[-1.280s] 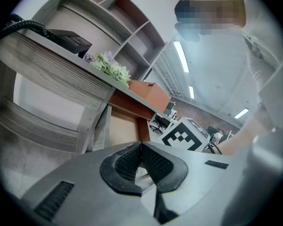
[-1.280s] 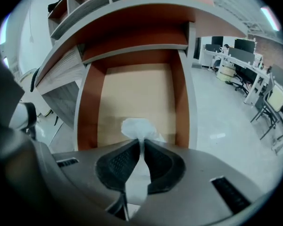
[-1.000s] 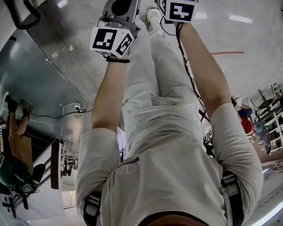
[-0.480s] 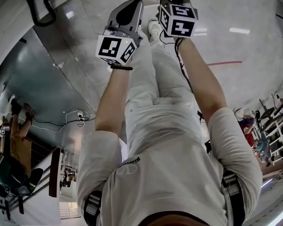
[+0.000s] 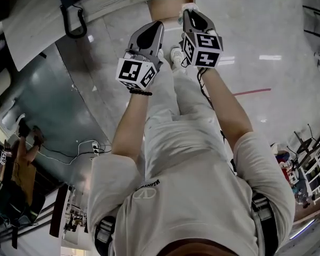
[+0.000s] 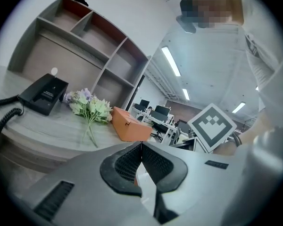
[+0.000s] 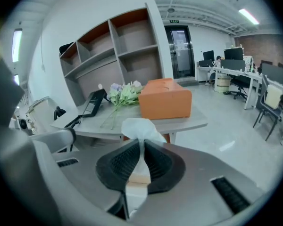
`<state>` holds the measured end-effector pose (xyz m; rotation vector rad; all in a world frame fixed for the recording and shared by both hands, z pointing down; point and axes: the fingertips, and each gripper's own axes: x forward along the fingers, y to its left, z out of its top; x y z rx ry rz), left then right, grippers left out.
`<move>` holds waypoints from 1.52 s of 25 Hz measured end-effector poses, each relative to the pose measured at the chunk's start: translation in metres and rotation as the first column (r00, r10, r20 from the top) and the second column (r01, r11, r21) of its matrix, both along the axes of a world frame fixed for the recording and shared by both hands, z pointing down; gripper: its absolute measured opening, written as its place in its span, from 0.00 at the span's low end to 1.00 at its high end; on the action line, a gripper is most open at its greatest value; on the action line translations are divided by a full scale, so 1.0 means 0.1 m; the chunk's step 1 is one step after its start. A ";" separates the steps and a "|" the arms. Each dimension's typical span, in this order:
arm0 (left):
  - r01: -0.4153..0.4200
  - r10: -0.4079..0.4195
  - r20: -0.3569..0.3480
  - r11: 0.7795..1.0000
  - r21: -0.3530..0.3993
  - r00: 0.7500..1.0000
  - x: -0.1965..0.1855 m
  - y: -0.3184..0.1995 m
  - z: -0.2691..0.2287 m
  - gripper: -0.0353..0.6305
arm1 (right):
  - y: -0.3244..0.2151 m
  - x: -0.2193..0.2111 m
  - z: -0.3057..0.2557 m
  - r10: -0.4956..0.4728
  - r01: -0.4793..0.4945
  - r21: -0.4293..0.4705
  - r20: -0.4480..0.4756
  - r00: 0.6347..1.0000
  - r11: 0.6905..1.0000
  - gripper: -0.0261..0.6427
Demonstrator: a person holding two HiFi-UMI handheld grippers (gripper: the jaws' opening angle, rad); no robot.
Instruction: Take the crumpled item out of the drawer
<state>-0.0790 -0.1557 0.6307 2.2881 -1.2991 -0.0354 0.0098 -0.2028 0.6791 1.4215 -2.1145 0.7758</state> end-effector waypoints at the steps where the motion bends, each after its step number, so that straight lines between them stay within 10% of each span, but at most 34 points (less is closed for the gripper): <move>1: -0.001 0.001 0.003 1.000 0.006 1.000 0.00 0.01 -0.09 0.06 | 0.01 0.01 -0.11 -0.003 0.003 0.010 0.002 1.000 1.000 0.08; 23: 0.011 -0.019 0.033 0.967 0.253 0.999 -0.17 0.15 -2.20 0.06 | 0.05 0.13 -2.61 -0.093 0.071 0.362 0.042 0.995 0.930 0.08; 38: 0.044 -0.098 0.107 0.907 0.419 0.989 -0.40 0.22 -3.27 0.06 | 0.34 0.50 -3.85 -0.059 -0.001 0.531 0.097 0.994 0.848 0.08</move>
